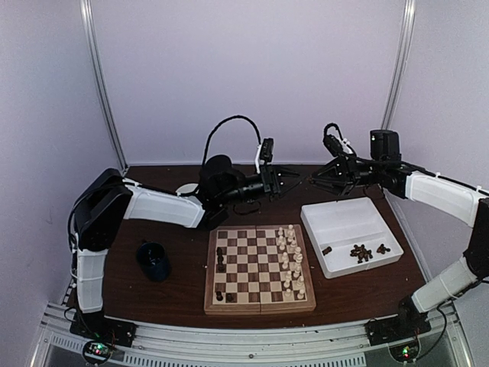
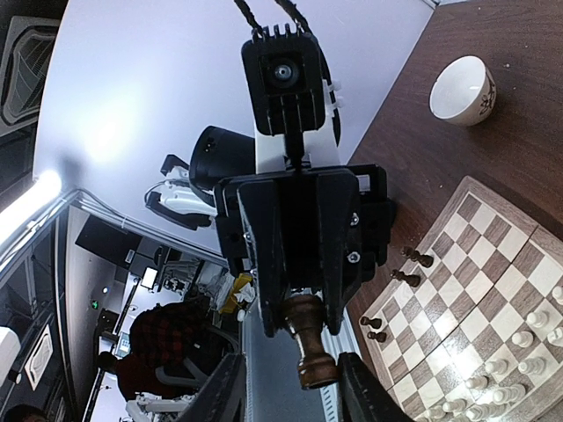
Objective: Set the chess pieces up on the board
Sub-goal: Pass from the left arm to the right, then place the rook at h8.
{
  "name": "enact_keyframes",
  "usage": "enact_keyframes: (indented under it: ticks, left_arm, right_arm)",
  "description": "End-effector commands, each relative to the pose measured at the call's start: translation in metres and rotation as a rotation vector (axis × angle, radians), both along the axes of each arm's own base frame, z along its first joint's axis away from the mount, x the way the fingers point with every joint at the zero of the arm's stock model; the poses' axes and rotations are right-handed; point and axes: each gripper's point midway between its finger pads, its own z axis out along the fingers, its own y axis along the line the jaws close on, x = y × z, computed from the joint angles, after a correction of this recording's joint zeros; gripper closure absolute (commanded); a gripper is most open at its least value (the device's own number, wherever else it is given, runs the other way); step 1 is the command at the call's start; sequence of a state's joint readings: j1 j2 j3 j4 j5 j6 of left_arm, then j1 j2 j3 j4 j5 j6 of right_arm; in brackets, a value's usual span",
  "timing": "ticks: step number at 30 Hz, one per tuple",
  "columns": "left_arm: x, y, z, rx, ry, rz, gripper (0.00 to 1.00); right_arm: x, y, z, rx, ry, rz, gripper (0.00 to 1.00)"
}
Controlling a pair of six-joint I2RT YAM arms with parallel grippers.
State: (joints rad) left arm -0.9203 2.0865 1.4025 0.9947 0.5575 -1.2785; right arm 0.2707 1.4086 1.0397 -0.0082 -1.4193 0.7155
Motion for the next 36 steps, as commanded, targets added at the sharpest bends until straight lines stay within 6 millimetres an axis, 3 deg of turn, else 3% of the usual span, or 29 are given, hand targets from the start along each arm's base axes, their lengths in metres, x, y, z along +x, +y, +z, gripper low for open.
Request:
enact_keyframes:
  ticks: [1, 5, 17, 19, 23, 30, 32, 36]
  left_arm:
    - [0.0, 0.0, 0.007, -0.039, -0.015, 0.002, 0.96]
    - [0.0, 0.0, 0.006, -0.04, -0.012, 0.001, 0.96]
    - [0.001, -0.002, 0.0, -0.025, -0.001, 0.003, 0.95]
    - [0.001, -0.002, -0.001, -0.02, -0.001, 0.005, 0.92]
    - [0.001, 0.005, -0.002, 0.017, -0.023, 0.04, 0.77]
    - [-0.002, 0.053, 0.009, 0.184, -0.158, 0.165, 0.59]
    - [-0.004, 0.074, -0.007, 0.298, -0.171, 0.234, 0.49]
    - [0.0, 0.134, -0.036, 0.554, -0.157, 0.445, 0.48]
  right_arm:
    - [-0.011, 0.002, 0.014, 0.036, -0.043, 0.045, 0.62]
    - [-0.01, 0.003, 0.014, 0.035, -0.045, 0.04, 0.62]
    - [0.005, 0.004, 0.008, 0.009, -0.06, -0.012, 0.85]
    - [0.008, 0.004, 0.007, -0.011, -0.084, -0.018, 0.87]
    - [0.01, 0.0, 0.002, -0.131, -0.166, -0.032, 0.9]
    - [0.006, 0.006, -0.019, -0.491, -0.382, 0.03, 0.93]
    - [0.005, 0.014, -0.026, -0.569, -0.44, 0.071, 0.93]
    - [0.013, 0.034, -0.035, -0.696, -0.543, 0.128, 0.93]
